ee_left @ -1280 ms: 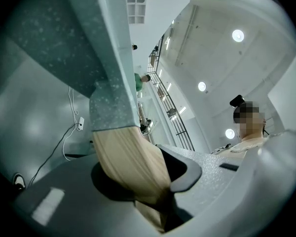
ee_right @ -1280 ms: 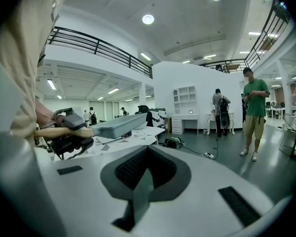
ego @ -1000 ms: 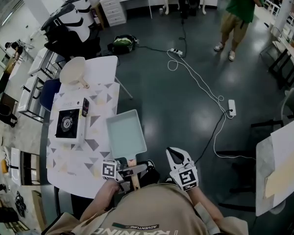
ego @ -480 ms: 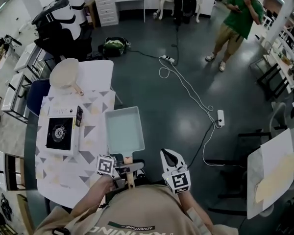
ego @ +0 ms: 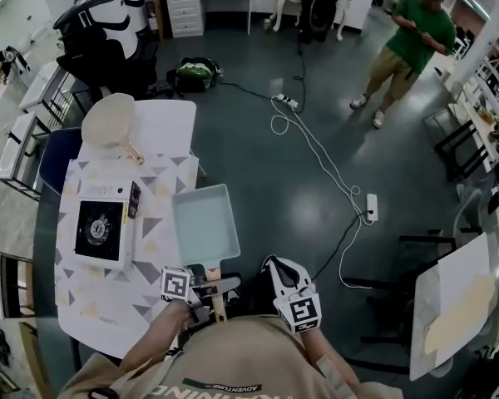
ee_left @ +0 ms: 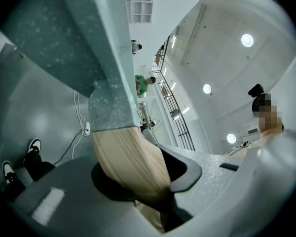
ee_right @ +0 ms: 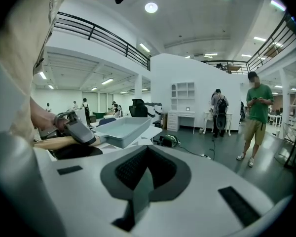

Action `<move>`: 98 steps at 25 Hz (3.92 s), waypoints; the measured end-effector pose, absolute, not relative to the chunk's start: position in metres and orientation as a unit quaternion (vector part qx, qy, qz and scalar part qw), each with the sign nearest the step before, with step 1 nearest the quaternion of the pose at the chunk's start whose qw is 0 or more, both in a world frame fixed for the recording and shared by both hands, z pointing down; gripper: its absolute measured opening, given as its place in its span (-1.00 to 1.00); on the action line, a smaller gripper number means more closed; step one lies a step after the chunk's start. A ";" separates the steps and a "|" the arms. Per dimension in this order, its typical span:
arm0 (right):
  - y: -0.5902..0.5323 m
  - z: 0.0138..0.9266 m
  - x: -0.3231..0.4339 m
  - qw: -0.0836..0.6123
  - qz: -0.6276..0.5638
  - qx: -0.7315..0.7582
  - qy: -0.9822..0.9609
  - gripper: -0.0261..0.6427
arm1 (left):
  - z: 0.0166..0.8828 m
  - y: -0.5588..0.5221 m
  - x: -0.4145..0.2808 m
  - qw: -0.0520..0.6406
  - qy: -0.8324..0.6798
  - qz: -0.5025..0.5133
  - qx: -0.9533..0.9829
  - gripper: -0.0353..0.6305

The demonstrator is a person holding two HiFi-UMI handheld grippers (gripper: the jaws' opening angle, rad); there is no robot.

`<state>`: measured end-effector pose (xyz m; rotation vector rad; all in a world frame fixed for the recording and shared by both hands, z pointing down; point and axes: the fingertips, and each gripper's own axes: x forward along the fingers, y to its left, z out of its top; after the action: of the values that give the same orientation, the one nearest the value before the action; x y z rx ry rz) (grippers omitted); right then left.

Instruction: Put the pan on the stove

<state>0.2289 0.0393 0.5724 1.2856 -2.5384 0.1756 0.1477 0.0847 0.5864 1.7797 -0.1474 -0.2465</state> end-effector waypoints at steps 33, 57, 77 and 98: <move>-0.187 0.580 0.189 0.111 0.043 0.231 -0.966 -0.93 | 0.571 -0.091 0.139 0.589 -0.212 -0.177 0.760 -0.53; -0.218 0.571 -0.020 0.126 0.000 0.059 -0.990 -0.93 | 0.578 -0.134 -0.036 0.531 -0.353 -0.289 0.715 -0.53; -0.184 0.583 -0.171 0.116 -0.012 -0.222 -0.968 -0.93 | 0.579 -0.091 -0.143 0.440 -0.536 -0.429 0.578 -0.53; -0.154 0.600 -0.243 0.133 -0.010 -0.340 -0.931 -0.93 | 0.593 -0.077 -0.196 0.409 -0.584 -0.474 0.517 -0.53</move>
<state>-0.2427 -0.1538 0.5995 -0.9875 -2.6995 -0.0298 -0.1955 -0.0774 0.5932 1.3030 -1.4709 -1.1941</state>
